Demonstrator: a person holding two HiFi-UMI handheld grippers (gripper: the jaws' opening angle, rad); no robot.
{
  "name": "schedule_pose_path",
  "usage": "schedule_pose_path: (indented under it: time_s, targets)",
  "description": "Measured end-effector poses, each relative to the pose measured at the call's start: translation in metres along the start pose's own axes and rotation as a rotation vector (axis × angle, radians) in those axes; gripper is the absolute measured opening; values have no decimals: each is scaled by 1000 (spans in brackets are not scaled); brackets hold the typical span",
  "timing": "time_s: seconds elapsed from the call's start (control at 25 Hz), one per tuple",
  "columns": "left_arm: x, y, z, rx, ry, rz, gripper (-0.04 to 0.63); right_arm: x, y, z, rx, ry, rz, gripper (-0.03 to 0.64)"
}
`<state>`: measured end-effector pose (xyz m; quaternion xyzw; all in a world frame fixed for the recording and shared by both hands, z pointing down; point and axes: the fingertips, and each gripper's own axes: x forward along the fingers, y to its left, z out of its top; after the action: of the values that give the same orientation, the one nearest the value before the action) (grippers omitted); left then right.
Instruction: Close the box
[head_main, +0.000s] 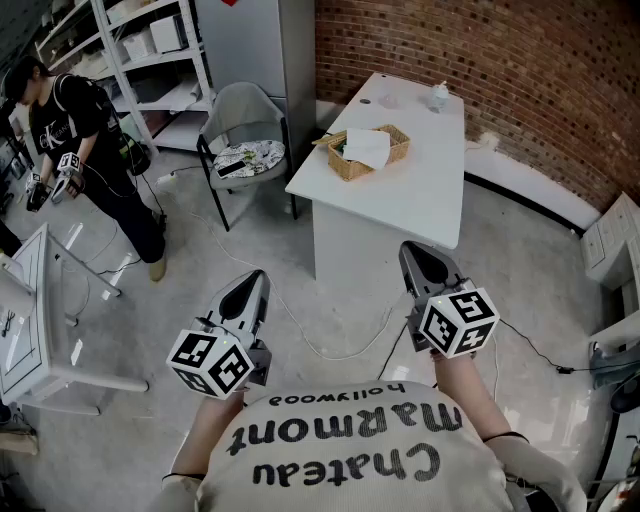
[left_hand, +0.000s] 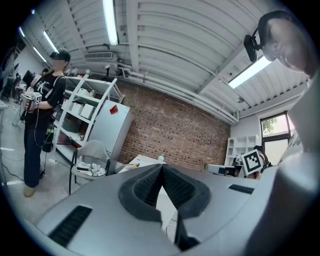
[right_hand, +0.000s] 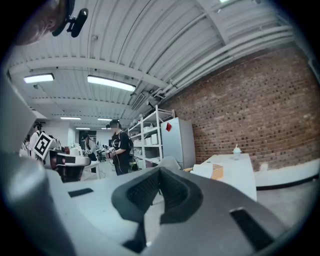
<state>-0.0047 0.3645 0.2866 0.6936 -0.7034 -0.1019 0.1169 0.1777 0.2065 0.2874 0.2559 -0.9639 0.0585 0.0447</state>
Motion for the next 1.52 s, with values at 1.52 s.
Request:
schedule_pose_path:
  time_s: [1.52]
  targets:
    - [239, 96, 31, -119, -39, 136, 2, 251, -164, 47, 102, -28, 149, 3]
